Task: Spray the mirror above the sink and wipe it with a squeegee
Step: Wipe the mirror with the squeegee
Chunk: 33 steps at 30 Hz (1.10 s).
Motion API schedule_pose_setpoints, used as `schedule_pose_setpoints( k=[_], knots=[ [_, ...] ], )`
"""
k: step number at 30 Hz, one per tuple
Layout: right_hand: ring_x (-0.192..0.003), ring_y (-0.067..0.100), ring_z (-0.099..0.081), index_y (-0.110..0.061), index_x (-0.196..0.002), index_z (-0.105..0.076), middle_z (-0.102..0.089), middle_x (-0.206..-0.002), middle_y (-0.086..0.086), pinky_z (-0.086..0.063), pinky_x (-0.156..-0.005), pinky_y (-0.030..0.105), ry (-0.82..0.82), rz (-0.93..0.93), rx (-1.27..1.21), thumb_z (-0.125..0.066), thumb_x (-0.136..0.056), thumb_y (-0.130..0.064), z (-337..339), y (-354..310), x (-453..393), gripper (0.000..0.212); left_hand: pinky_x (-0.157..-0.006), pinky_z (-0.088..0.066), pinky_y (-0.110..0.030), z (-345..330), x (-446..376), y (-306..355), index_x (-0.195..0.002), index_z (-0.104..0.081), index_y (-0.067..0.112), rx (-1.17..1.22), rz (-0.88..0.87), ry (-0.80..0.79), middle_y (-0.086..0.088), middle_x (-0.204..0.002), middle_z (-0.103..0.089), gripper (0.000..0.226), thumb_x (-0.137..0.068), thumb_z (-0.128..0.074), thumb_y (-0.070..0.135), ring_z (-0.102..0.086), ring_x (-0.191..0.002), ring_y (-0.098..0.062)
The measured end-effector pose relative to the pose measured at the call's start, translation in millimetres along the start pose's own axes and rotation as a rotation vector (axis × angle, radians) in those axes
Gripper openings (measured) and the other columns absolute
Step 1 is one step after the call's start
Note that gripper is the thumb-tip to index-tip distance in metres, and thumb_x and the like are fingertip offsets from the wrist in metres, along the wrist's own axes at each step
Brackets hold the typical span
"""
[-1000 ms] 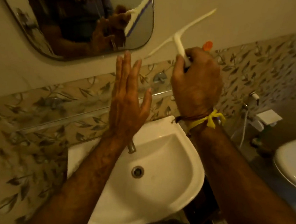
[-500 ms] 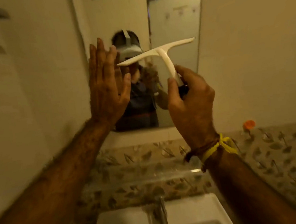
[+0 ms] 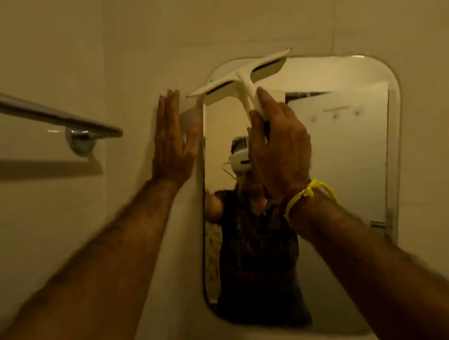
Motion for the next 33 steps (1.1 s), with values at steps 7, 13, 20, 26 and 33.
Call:
schedule_pose_setpoints(
  k=[7, 13, 20, 26, 33],
  knots=[
    [-0.065, 0.013, -0.047, -0.011, -0.148, -0.039, -0.059, -0.087, 0.007, -0.041, -0.055, 0.025, -0.004, 0.063, 0.024, -0.047, -0.101, -0.022, -42.7, 12.5, 0.6, 0.048, -0.128, -0.015, -0.049, -4.8, 8.2, -17.7, -0.161, -0.018, 0.004, -0.1, -0.173, 0.165, -0.012, -0.168, -0.021, 0.076, -0.102, -0.037, 0.048, -0.016, -0.157, -0.027],
    [-0.057, 0.013, -0.04, -0.018, -0.15, -0.034, -0.046, -0.074, 0.001, -0.029, -0.051, 0.022, -0.018, 0.034, 0.227, -0.043, -0.102, -0.023, -44.1, 12.3, 1.1, 0.05, -0.129, -0.016, -0.046, -5.8, 11.3, -12.1, -0.16, -0.015, 0.003, -0.118, -0.197, 0.151, -0.015, -0.169, -0.015, 0.079, -0.101, -0.039, 0.049, -0.01, -0.158, -0.027],
    [-0.055, 0.015, -0.046, -0.012, -0.148, -0.037, -0.058, -0.074, 0.008, -0.041, -0.05, 0.024, -0.147, 0.064, 0.22, -0.05, -0.1, -0.015, -31.0, 11.4, 46.6, 0.05, -0.129, -0.01, -0.05, -9.3, 16.3, 0.0, -0.16, -0.02, 0.002, -0.198, -0.242, 0.103, -0.017, -0.168, -0.017, 0.084, -0.097, -0.038, 0.054, -0.011, -0.158, -0.031],
    [-0.06, 0.019, -0.052, -0.024, -0.153, -0.025, -0.049, -0.075, 0.004, -0.047, -0.05, 0.033, -0.112, -0.013, 0.232, -0.04, -0.102, -0.021, -34.8, 12.1, -20.5, 0.053, -0.13, -0.006, -0.044, -10.8, 13.3, -2.2, -0.16, -0.018, 0.003, -0.246, -0.206, 0.078, -0.014, -0.169, -0.018, 0.086, -0.096, -0.035, 0.058, -0.012, -0.158, -0.028],
    [-0.046, 0.008, -0.041, -0.014, -0.152, -0.028, -0.049, -0.063, -0.001, -0.039, -0.043, 0.018, -0.223, 0.029, 0.224, -0.049, -0.1, -0.017, -21.5, 23.3, 57.5, 0.056, -0.129, -0.009, -0.051, -18.7, 14.8, -0.3, -0.16, -0.019, 0.003, -0.32, -0.277, 0.038, -0.014, -0.168, -0.022, 0.086, -0.096, -0.038, 0.058, -0.014, -0.157, -0.027]
  ],
)
Point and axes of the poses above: each hand's wrist, its own x-axis away from the middle knuckle, its own z-axis out of the back of the hand, y = z × x, the point moved 9 cm from there along -x, towards the middle knuckle
